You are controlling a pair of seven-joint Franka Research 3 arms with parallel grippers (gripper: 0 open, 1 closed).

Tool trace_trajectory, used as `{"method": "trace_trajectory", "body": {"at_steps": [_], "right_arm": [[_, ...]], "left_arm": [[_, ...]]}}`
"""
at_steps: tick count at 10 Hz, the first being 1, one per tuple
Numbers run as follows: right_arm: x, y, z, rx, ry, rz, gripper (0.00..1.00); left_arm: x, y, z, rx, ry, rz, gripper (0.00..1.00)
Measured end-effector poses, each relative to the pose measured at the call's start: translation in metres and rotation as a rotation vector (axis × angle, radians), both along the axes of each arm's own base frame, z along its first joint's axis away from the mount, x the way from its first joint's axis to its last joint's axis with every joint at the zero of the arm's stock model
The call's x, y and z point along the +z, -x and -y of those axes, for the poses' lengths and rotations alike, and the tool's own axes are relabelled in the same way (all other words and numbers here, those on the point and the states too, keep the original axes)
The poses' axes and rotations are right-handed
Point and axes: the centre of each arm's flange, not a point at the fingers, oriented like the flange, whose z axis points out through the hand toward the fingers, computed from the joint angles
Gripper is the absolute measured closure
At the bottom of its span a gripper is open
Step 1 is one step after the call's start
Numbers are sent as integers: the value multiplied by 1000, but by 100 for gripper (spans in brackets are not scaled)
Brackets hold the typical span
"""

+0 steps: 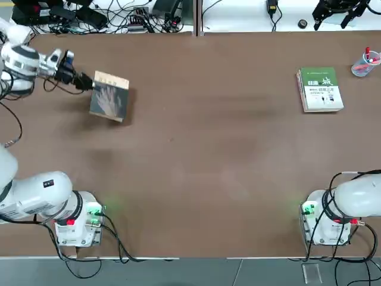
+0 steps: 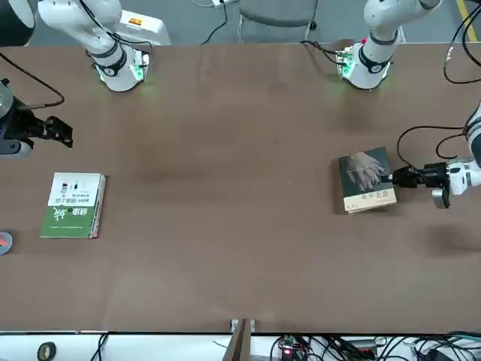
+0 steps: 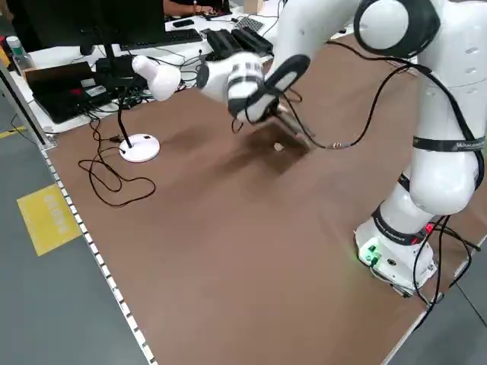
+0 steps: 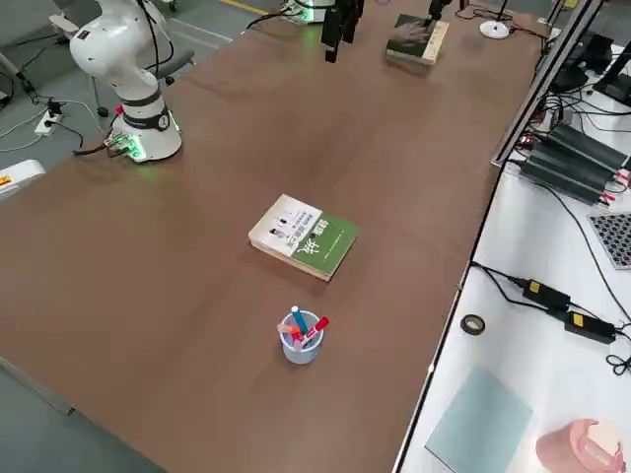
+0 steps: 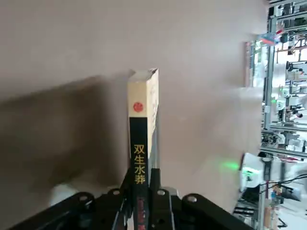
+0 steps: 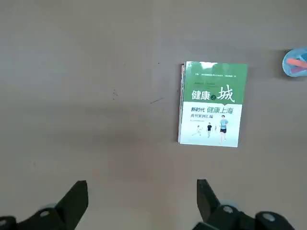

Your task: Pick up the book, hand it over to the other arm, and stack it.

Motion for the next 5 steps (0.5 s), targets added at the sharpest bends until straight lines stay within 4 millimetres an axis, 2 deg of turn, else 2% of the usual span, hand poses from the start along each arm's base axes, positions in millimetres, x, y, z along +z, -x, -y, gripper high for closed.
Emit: {"method": "trace_trajectory", "body": {"at_steps": [5], "right_arm": [[0,1,-3,5,0,-3,0]], "left_arm": [[135,-25,76,-17,12,-95,84]]}}
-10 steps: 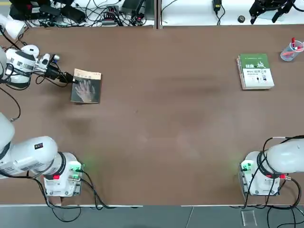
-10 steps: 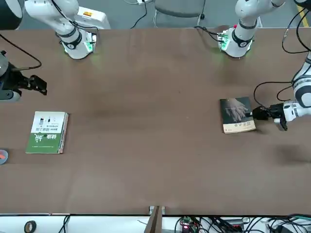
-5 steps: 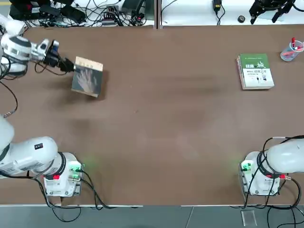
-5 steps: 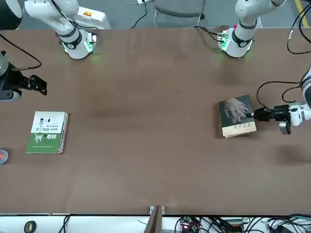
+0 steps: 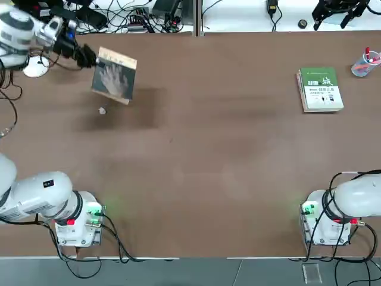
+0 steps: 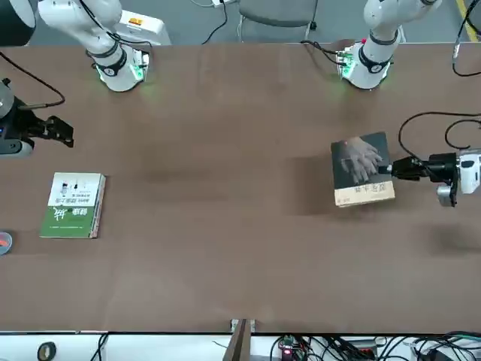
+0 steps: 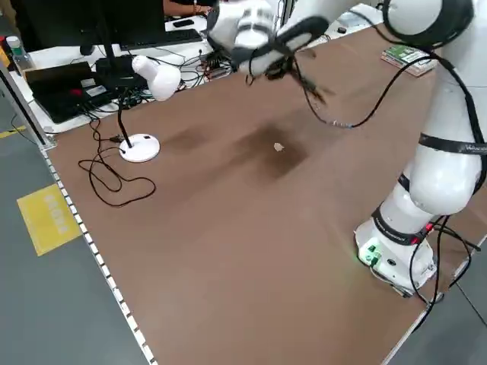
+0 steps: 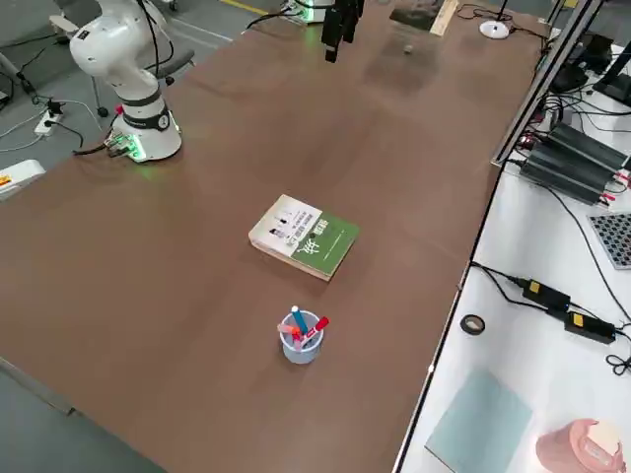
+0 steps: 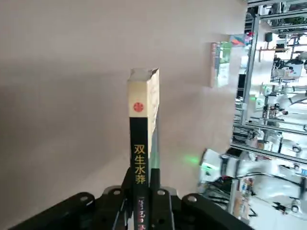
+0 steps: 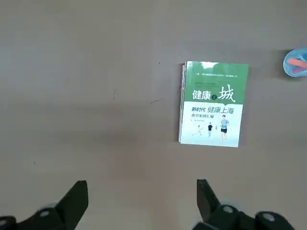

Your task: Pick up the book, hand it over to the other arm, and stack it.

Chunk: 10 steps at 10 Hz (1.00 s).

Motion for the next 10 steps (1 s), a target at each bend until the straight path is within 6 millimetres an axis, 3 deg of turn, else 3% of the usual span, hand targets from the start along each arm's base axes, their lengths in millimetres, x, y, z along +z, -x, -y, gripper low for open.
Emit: {"method": "trace_trajectory", "body": {"at_steps": [2,4,6,10], "right_arm": [[-1,1,-1,2,1,-5,0],[-2,1,-1,3,2,-11,0],[-3,1,-1,3,2,-14,0],[-5,3,-2,1,-9,-31,0]], "left_arm": [[40,-8,32,-10,-1,-8,84],[63,-13,64,-18,35,-12,84],[73,-13,98,-27,97,-26,84],[69,-14,166,-19,184,-30,84]]}}
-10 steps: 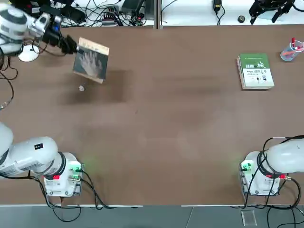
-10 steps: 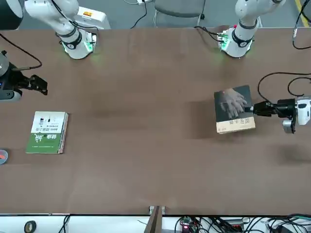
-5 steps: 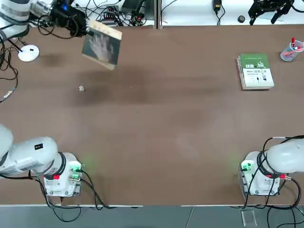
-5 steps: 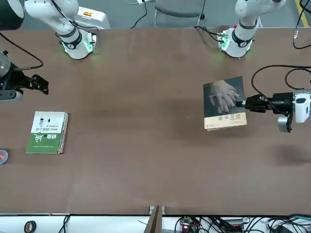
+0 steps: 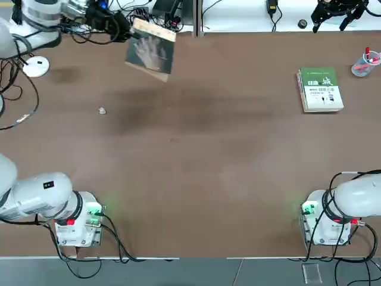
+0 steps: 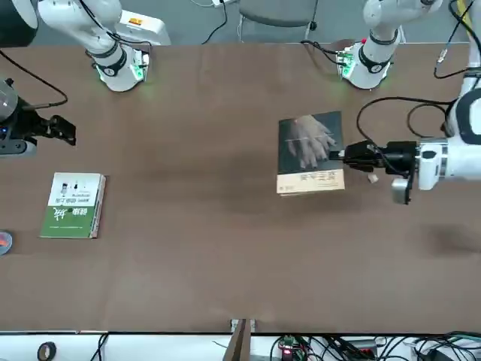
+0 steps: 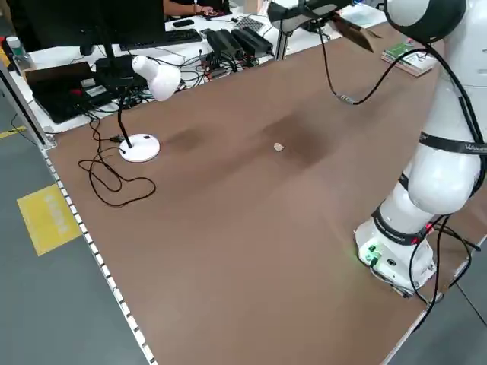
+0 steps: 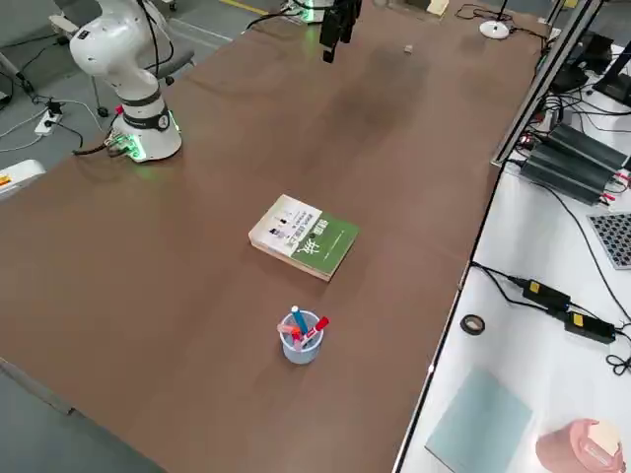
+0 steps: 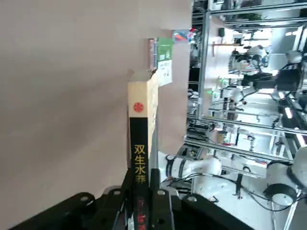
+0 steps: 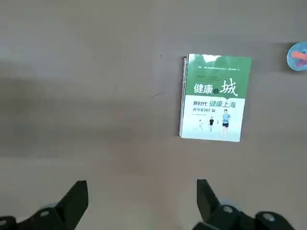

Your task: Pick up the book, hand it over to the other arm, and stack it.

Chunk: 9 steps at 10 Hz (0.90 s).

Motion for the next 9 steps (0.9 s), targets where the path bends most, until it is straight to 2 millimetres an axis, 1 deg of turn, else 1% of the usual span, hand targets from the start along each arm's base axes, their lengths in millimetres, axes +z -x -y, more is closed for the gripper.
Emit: {"method": "trace_trajectory", "body": {"at_steps": [2,5,7,9], "right_arm": [[-1,1,0,-6,-29,-13,0],[-3,1,0,-26,-105,-34,0],[-7,0,7,-62,-211,-58,0],[-13,-2,21,-83,-310,-79,0]], "left_arm": [[-2,4,43,23,30,-31,84],[2,15,110,89,41,-42,84],[3,24,149,112,54,-45,84],[1,29,178,129,54,-48,84]]}}
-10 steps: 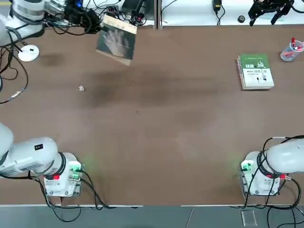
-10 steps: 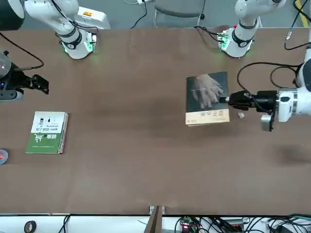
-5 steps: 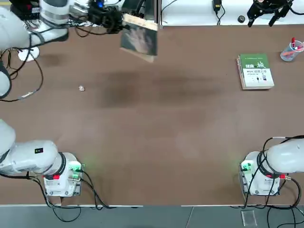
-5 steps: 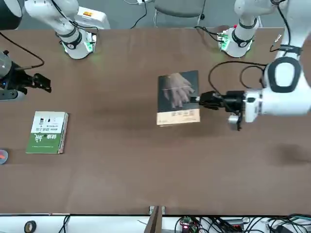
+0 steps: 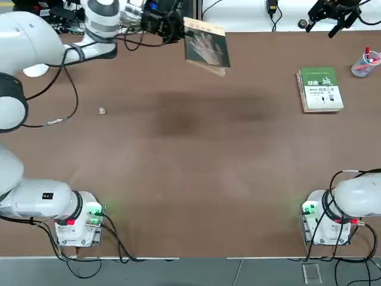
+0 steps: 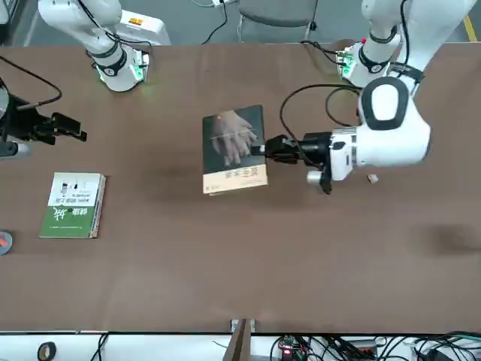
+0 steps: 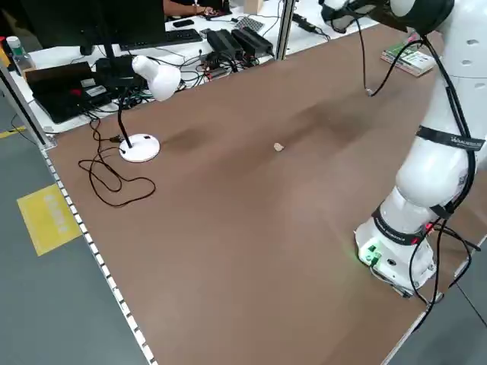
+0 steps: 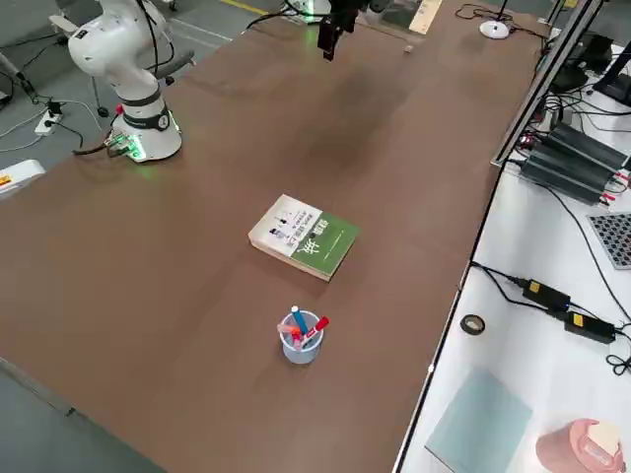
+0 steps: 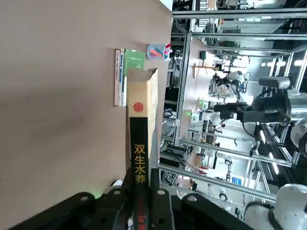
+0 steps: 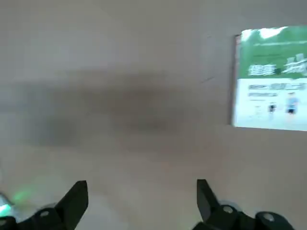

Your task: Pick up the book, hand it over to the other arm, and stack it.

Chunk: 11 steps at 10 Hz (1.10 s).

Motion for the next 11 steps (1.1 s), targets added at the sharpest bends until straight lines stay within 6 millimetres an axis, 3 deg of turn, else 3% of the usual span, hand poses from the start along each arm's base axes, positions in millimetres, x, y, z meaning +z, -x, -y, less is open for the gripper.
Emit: {"method": "trace_trajectory", "body": {"at_steps": [5,8,11], "right_arm": [[-37,-1,34,-38,-293,-55,0],[-70,2,39,-63,-478,-92,0],[-109,7,41,-70,-638,-113,0]], "left_arm": [[-11,17,58,69,-14,-26,84],[-23,33,93,72,6,-60,84],[-23,31,117,58,37,-60,84]]}}
